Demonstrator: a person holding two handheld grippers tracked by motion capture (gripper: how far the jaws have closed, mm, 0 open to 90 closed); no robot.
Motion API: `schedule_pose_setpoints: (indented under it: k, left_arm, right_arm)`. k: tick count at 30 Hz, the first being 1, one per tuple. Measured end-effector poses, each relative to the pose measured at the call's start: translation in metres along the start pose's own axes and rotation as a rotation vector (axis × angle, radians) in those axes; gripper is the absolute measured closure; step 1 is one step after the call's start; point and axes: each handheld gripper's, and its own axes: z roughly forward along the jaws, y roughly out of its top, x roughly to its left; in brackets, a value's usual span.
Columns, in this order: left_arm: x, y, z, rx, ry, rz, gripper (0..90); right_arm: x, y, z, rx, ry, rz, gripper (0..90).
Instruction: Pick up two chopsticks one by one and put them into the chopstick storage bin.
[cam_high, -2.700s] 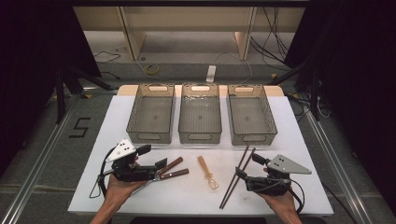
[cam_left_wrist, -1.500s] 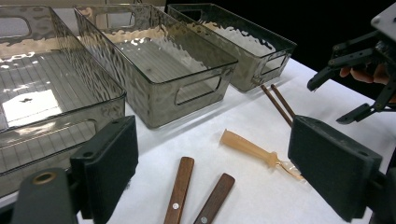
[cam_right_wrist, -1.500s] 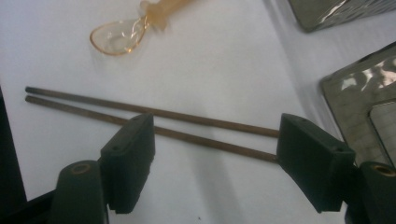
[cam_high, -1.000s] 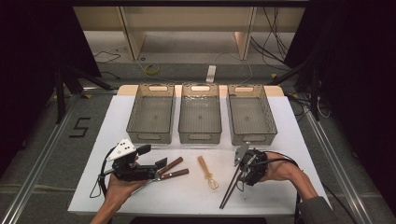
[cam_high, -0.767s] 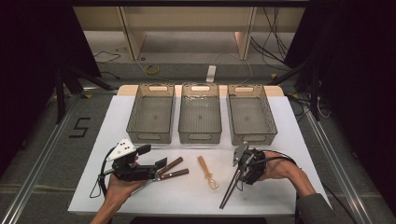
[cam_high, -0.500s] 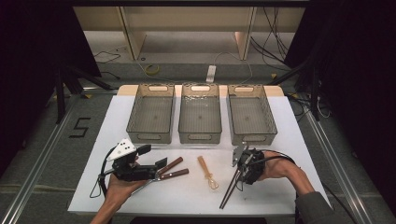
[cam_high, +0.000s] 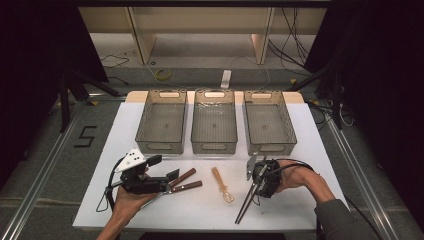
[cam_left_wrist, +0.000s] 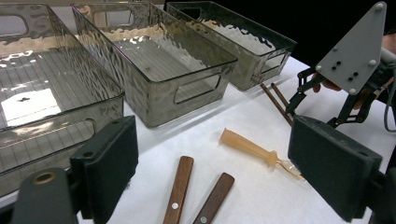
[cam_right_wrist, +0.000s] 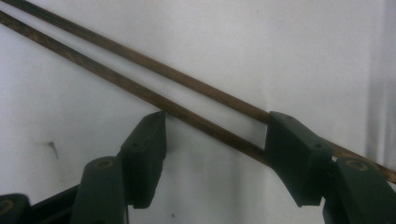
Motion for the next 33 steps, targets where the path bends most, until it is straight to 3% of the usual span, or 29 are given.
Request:
schedule_pose_setpoints:
  k: [13,17,19,24,33]
  left_arm:
    - [0.000,0.000,0.000,0.002,0.001,0.001,15.4]
    - [0.000,0.000,0.000,0.007,0.001,0.005,15.4]
    - [0.000,0.000,0.000,0.006,0.002,0.007,15.4]
    - [0.000,0.000,0.001,0.007,0.001,0.004,15.3]
    - [0.000,0.000,0.001,0.011,0.001,0.003,15.4]
  right_arm:
    - [0.003,0.001,-0.001,0.030,0.026,0.032,50.9]
    - [0.006,0.002,-0.002,0.043,0.018,0.003,57.0]
    - [0.008,0.002,-0.003,0.053,0.022,0.017,58.2]
    - [0.011,0.003,-0.003,0.050,0.013,-0.024,64.3]
    - [0.017,0.003,-0.004,0.083,0.025,-0.025,73.0]
